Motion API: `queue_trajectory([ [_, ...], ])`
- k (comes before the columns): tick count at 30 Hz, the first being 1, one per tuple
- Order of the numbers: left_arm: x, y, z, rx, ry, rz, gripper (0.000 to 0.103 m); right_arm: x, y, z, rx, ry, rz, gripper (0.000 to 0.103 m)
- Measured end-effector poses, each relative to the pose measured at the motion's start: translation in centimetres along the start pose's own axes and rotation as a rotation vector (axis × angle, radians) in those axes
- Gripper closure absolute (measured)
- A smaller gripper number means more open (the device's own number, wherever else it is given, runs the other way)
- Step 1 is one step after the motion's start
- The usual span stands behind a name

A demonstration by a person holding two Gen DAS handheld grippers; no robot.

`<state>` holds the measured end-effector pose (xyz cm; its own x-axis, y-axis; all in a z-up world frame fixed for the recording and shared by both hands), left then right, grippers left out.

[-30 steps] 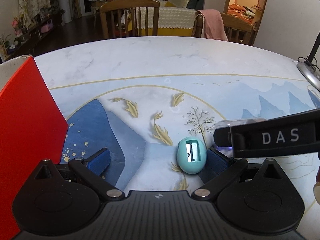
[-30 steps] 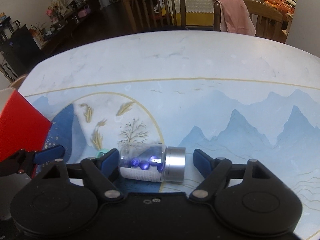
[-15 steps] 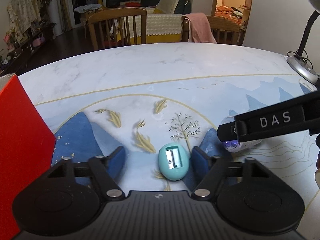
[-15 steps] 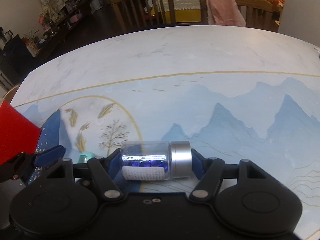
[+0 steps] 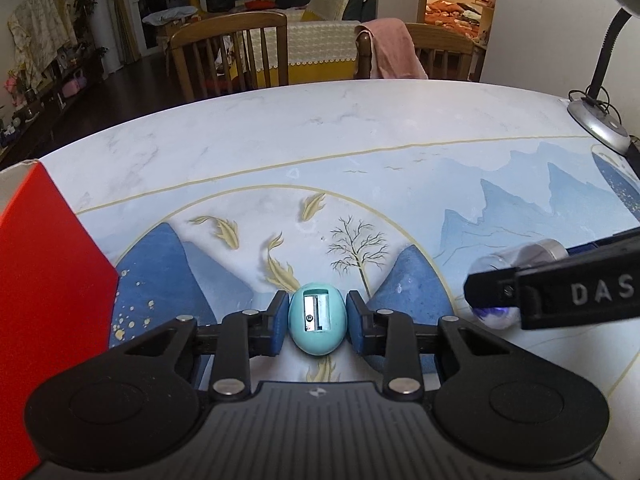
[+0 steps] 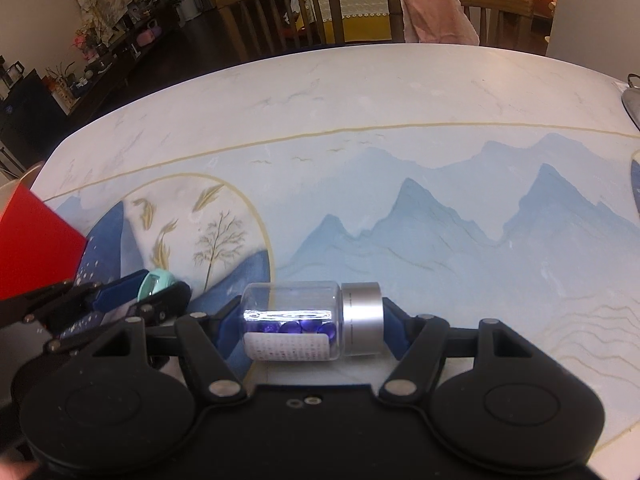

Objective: Organize rigid objects
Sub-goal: 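Grasp the clear blue-ball canister with the right gripper while the left gripper grasps the teal sharpener, then carry the canister and sharpener into the red box with both grippers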

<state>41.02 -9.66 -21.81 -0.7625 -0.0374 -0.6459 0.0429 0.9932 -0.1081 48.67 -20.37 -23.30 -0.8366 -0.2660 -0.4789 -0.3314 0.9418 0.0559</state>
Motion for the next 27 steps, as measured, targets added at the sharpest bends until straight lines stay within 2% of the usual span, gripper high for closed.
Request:
queue_trajectory([
  [16,0.5,-0.6,-6.7,0.043,-0.026,-0.034,0.073,2.7,1.0,-7.1,-0.062,-0.049,-0.042,0.035],
  [27,0.9,0.0,-13.0,0.064,-0.06,-0.034,0.073,4.1,3.6,-12.6,-0.088,-0.118,-0.146,0.035],
])
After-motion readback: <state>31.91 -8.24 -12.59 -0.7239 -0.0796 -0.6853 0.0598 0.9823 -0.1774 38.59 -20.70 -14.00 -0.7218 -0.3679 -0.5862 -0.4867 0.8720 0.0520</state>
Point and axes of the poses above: each gripper's, at about its wrist camera, not at the fingertips, and z roughly the way its jaws point, y to its left, x to its underside, the point moved 9 cm from there along z, roughly the way its jaws point, and after that the axes turned 9 degrees about x, right-handed, at the moved point
